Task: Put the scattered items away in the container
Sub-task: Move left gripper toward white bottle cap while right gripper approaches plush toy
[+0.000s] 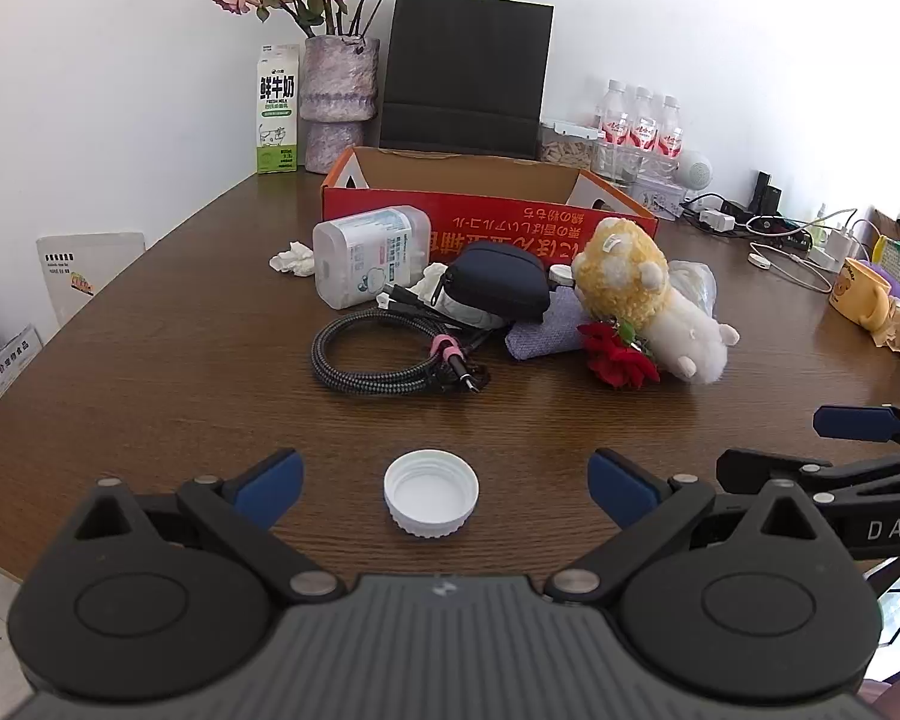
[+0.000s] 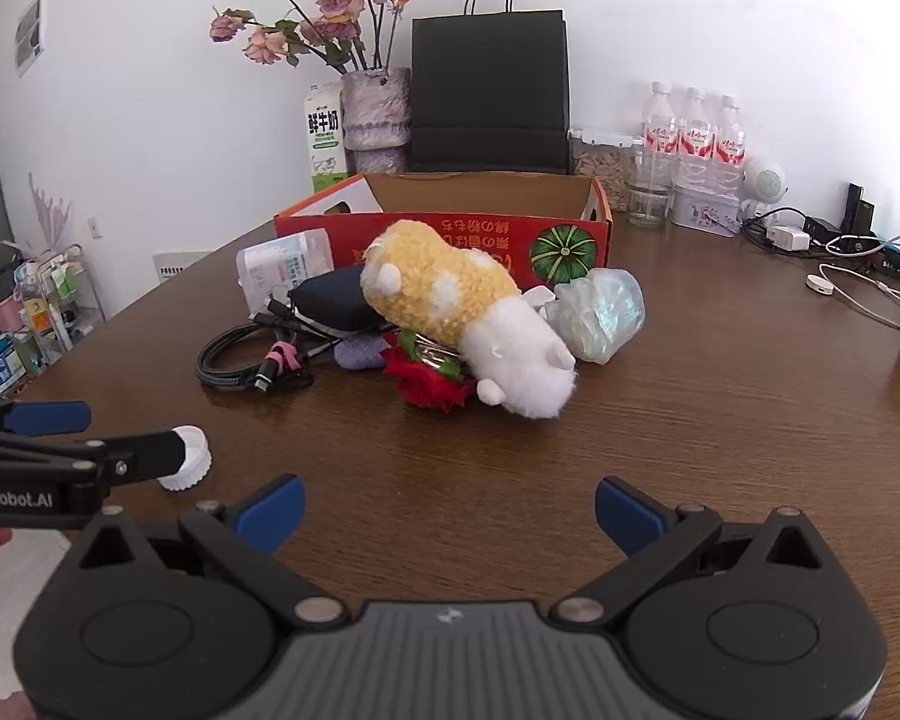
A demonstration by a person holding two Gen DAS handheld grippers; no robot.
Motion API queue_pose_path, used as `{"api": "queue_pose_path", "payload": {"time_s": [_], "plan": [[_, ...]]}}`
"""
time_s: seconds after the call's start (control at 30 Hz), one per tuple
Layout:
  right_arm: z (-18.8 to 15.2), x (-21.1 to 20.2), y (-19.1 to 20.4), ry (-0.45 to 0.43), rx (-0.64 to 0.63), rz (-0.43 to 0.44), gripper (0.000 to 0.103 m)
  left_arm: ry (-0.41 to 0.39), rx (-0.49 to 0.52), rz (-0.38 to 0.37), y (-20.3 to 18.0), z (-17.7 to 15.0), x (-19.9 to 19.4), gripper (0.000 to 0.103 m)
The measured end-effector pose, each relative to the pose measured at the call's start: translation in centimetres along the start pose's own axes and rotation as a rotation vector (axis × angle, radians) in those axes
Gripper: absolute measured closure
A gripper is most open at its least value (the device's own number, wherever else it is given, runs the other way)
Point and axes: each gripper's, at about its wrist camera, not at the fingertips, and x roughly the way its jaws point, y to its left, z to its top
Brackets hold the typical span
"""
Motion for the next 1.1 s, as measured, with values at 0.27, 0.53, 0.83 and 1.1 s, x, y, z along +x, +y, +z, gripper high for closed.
{"api": "queue_pose_path", "payload": {"time_s": [0.27, 0.53, 0.83, 1.1], "plan": [[0.02, -0.07, 0.08, 0.0, 0.0, 0.0, 0.0, 0.022, 0.009, -0.007, -0.15, -0.18, 0.12, 0.0], [0.03, -0.11, 0.07, 0.003, 0.001, 0.001, 0.0, 0.026, 0.009, -0.007, -0.13, -0.19, 0.13, 0.0], [0.02, -0.13, 0.03, 0.005, 0.001, 0.0, 0.0, 0.034, 0.018, -0.005, -0.38, -0.02, 0.17, 0.0], [-0.05, 0.06, -0.17, 0.014, 0.009, 0.004, 0.0, 0.045, 0.017, -0.009, -0.28, -0.16, 0.5, 0.0]]}}
